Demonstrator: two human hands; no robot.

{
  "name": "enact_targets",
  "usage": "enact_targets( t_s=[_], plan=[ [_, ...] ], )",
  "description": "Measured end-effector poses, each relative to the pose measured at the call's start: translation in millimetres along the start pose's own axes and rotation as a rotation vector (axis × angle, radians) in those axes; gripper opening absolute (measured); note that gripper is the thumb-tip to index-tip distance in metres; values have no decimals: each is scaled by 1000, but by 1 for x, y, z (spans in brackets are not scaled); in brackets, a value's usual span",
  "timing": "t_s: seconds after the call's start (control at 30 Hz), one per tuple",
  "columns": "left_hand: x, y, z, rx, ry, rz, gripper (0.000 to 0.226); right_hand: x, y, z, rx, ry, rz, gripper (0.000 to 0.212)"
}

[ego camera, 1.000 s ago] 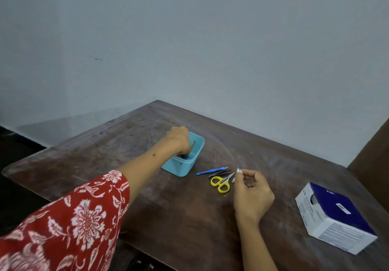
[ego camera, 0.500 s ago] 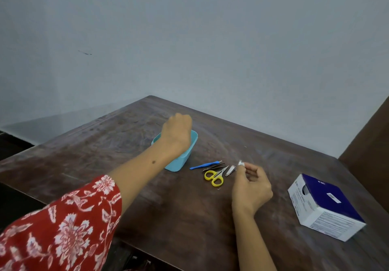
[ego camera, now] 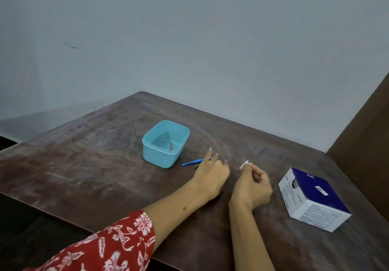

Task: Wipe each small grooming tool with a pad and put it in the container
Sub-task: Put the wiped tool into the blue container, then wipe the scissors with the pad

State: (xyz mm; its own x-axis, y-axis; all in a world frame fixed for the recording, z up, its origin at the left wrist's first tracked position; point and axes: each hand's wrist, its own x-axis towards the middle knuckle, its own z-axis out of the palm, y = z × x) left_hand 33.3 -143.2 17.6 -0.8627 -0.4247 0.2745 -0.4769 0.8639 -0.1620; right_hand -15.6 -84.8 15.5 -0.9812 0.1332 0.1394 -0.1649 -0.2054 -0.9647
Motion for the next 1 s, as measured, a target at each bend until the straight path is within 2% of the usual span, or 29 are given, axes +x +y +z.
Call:
enact_targets(
  t_s=[0.17,0.33,0.43,0.5,0.57,0.63,0.8,1.0],
  plan=[
    [10,7,-1,-21,4,-40,23,1,2,1,-10,-21,-14,5],
    [9,7,-6,-147,35,-61,15,4,7,3,-17,-50,41,4],
    [3,0,-7,-217,81,-94,18,4,7,2,33,-71,30,15],
    [-4,-9,-7,-368,200,-154,18,4,7,2,56,-106,27,18],
    [-10,-21,-5,-633,359,-217,20,5,8,4,67,-157,47,19],
    [-19,-29,-2,-908,450,-295,23,5,10,7,93,-238,79,20],
    [-25,-30,10,-1327,384,-427,29,7,17,15,89,-427,68,17],
    [-17,-31,15,-1464,359,-478,32,13,20,27,-47,-499,-7,26]
  ],
)
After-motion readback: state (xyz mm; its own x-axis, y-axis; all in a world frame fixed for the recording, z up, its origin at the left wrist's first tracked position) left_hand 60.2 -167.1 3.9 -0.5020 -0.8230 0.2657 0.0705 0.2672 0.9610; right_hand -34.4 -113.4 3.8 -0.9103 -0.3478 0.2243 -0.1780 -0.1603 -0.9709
